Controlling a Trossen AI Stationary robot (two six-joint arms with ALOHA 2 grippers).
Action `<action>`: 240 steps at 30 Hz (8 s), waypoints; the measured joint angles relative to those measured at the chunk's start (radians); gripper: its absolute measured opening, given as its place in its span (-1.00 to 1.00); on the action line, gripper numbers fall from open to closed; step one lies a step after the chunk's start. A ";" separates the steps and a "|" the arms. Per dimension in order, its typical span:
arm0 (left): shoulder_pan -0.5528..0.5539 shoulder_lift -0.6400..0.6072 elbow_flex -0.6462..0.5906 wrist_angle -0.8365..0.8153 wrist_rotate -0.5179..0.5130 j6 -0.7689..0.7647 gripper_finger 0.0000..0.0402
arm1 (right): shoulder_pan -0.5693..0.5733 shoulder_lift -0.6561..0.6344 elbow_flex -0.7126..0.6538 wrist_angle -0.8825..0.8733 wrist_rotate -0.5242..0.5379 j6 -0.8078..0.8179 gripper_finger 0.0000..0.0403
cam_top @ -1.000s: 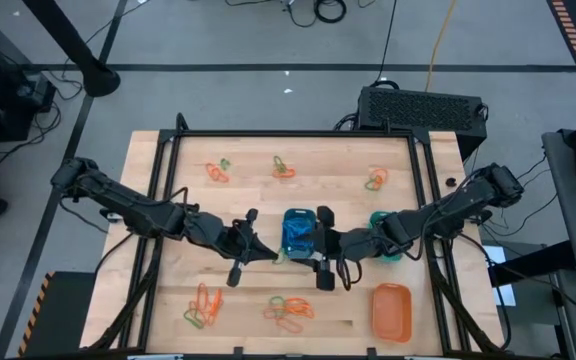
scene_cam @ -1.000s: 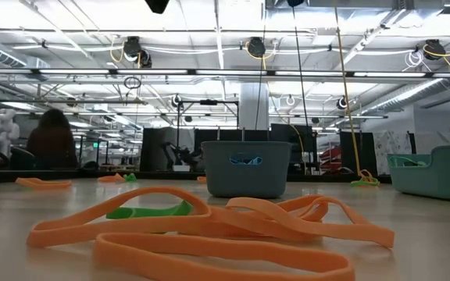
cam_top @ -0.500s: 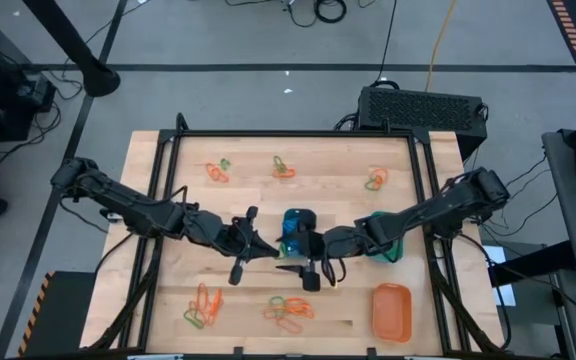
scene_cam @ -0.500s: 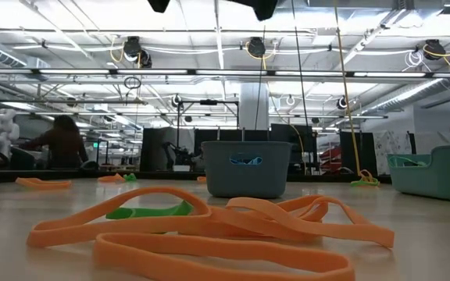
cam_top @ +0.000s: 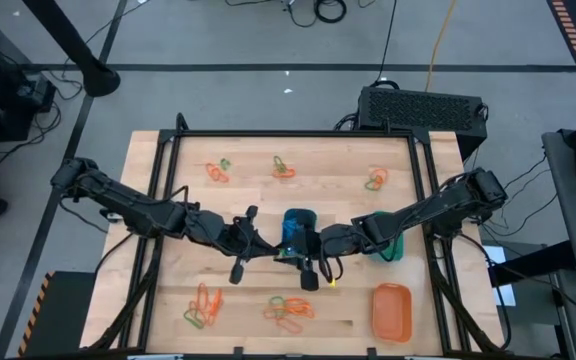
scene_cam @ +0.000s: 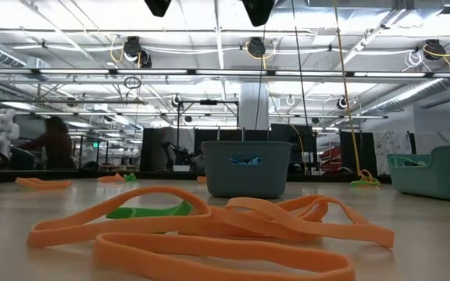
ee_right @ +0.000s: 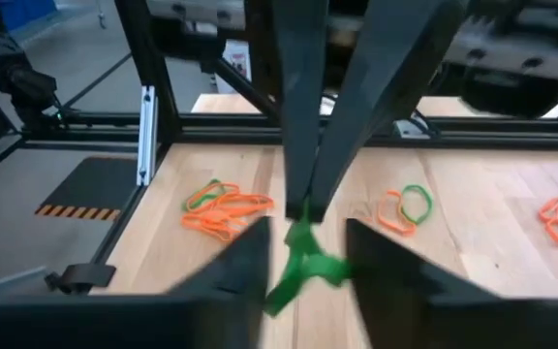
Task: Sort rubber bands into baskets
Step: Put the green rubberband into the light blue bin
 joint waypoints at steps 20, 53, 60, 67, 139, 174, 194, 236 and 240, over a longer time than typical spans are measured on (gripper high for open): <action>0.007 -0.011 -0.001 -0.066 -0.020 -0.130 -0.20 | 0.001 -0.195 0.001 -0.628 -0.001 0.250 -1.00; 0.213 -0.335 -0.039 -0.632 -0.028 -0.159 -0.04 | -0.108 -0.542 -0.461 -1.143 -0.102 0.654 -0.95; 0.341 -0.341 -0.039 -0.636 0.135 -0.029 -0.04 | -0.144 -0.542 -0.461 -1.148 -0.136 0.681 -0.75; 0.429 -0.341 -0.039 -0.635 0.247 0.052 -0.04 | -0.185 -0.542 -0.457 -1.178 -0.140 0.705 -0.50; 0.620 -0.188 -0.039 -0.489 0.130 -0.346 -0.05 | -0.981 -0.003 -0.326 -0.909 -0.235 -0.101 -0.81; 0.623 -0.189 -0.039 -0.513 0.245 -0.049 -0.05 | -0.555 -0.289 -0.017 -1.414 -0.262 0.434 -1.00; 0.661 -0.189 -0.039 -0.519 0.314 -0.005 -0.05 | -0.217 -0.402 -0.352 -1.157 -0.258 0.969 -0.98; 0.901 0.020 -0.038 -0.654 0.166 -0.168 -0.05 | -0.275 -0.402 -0.141 -1.269 -0.127 0.807 -0.28; 1.019 0.100 -0.038 -0.681 0.131 -0.189 -0.05 | -0.275 -0.402 -0.138 -1.254 -0.123 0.780 -0.28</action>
